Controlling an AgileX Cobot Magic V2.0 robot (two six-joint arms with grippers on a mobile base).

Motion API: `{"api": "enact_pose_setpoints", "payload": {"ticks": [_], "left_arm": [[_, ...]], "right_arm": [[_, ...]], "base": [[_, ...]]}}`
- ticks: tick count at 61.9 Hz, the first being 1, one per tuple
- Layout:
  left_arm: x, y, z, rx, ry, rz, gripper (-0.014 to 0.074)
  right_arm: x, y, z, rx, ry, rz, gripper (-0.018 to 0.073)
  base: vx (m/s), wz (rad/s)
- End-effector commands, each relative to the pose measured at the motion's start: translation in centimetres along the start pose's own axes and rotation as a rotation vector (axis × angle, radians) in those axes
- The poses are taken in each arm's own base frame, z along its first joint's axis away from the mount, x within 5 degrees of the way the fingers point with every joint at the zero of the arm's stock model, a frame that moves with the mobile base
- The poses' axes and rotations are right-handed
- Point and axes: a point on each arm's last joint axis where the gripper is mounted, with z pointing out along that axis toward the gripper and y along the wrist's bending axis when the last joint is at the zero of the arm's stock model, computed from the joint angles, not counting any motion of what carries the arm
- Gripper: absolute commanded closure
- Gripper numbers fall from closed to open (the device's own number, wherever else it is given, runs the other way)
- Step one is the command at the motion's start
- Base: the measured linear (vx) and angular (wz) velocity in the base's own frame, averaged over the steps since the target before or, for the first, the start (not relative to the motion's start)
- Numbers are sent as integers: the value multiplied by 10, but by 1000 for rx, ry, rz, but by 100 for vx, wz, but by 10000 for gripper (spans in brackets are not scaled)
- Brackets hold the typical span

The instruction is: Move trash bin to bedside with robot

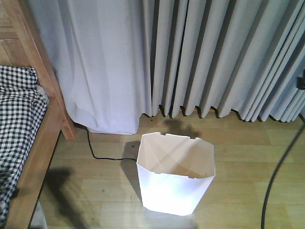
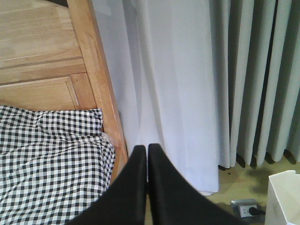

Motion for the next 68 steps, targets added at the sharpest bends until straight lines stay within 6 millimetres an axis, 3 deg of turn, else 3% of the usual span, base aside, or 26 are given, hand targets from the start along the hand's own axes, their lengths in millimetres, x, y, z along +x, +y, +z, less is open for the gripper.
{"api": "enact_pose_setpoints", "payload": {"ticks": [1,18,33,41,53,58,68], "left_arm": [[2,-2,2,12,-56,-11,602],[2,-2,2,12,-56,-11,602],[2,-2,2,12,-56,-11,602],[2,-2,2,12,-56,-11,602],[2,-2,2,12,-56,-11,602],[2,-2,2,12,-56,-11,602],[2,-2,2,12,-56,-11,602]], "right_arm": [[-7,0,-38,71,-158,2,102],[33,22,-109,58,-333,48,105],[71,50,-149,-70,-531,-45,105],[87,57,-160,-130,-589,-66,105],[101,62,-160,-165,-577,-75,113],[102,62,-160,-163,-577,-77,199],[102,62,-160,-163,-579,-72,543]], "base": [[0,0],[0,0],[0,0],[0,0],[0,0],[0,0],[0,0]]}}
